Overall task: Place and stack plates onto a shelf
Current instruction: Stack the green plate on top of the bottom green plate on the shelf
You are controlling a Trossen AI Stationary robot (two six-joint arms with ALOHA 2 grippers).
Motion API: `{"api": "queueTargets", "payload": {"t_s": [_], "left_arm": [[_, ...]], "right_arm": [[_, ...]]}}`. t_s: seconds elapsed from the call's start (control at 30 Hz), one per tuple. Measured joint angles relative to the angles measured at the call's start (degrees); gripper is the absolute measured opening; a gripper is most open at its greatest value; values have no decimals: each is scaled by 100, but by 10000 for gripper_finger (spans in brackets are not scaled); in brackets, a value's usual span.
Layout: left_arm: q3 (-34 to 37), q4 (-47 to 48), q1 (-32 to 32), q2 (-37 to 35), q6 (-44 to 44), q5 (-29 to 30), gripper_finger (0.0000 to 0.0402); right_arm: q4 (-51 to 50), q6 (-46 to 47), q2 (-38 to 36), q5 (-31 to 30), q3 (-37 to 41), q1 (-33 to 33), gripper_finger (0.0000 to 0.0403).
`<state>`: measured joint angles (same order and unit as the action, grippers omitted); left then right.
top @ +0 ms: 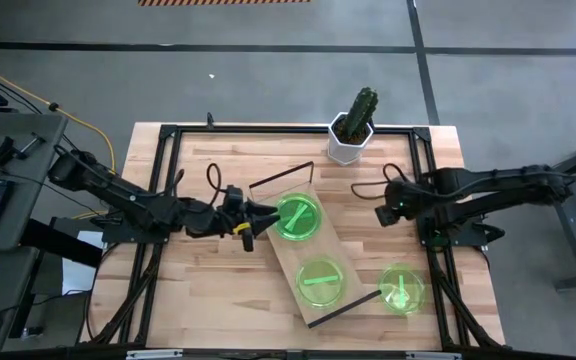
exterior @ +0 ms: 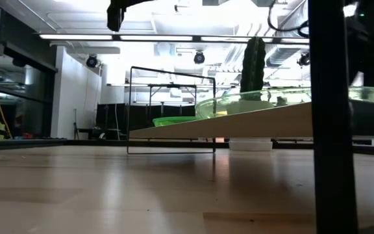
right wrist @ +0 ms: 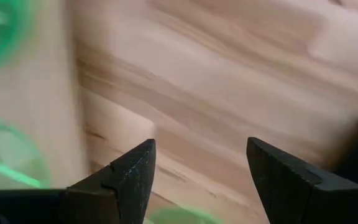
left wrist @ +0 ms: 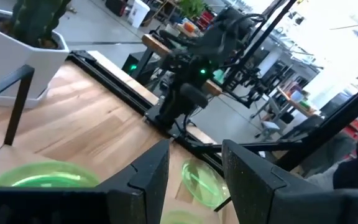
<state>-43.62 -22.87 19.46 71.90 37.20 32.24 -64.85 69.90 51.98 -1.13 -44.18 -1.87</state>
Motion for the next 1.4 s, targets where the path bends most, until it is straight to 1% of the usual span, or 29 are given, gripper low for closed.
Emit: {"api": "queueTargets", "payload": {"t_s": [0.13, 0.2, 0.3, 0.43, 0.5, 0.57, 0.63, 0.7, 0.8, 0.83, 0.87, 0.97, 1.0, 1.07, 1.2, 1.3, 1.4], "left_arm": [[0, -51, -37, -6, -183, -2, 139], [0, -48, -37, -4, -244, -2, 139], [0, -64, -37, -4, -408, -3, 139], [0, -54, -37, -4, -445, -4, 139], [0, -55, -37, -4, -445, -4, 139], [0, -54, -37, -4, -445, -4, 139], [0, -55, -37, -4, -445, -4, 139], [0, -54, -65, -4, -445, -10, 139], [0, -55, -117, -4, -445, -16, 139], [0, -56, -138, -4, -445, -15, 139], [0, -59, -158, -4, -445, -16, 139], [0, -77, -201, -4, -445, -75, 139], [0, -80, -213, -4, -445, -115, 139], [0, -90, -232, -4, -444, -200, 139], [0, -103, -232, -4, -443, -227, 139], [0, -101, -232, -4, -444, -227, 139], [0, -104, -232, -4, -445, -227, 139]], "right_arm": [[-339, 364, 140, 235, 0, -298, 236], [-288, 490, 262, 444, 0, -533, 236], [-129, 510, 522, 845, 0, -999, 236], [-148, 721, 921, 1086, 0, -1707, 234], [-148, 881, 1097, 1206, 1, -2047, 223], [-159, 1051, 1263, 1293, 0, -2378, 199], [-180, 1139, 1390, 1383, 2, -2674, 162], [-176, 1127, 1478, 1488, 2, -2922, 115], [-164, 1092, 1530, 1516, 3, -3228, 31], [-119, 1109, 1535, 1513, 7, -3319, 16], [-32, 1111, 1548, 1512, 7, -3402, 12], [395, 1127, 1642, 1492, 11, -3656, 19], [614, 1136, 1690, 1481, 50, -3741, 13], [1226, 1290, 1775, 1528, 266, -3906, 4], [2252, 1824, 1862, 1566, 834, -4244, 3], [2744, 2041, 1862, 1574, 1138, -4403, 2], [3031, 2241, 1858, 1572, 1343, -4485, 0]]}}
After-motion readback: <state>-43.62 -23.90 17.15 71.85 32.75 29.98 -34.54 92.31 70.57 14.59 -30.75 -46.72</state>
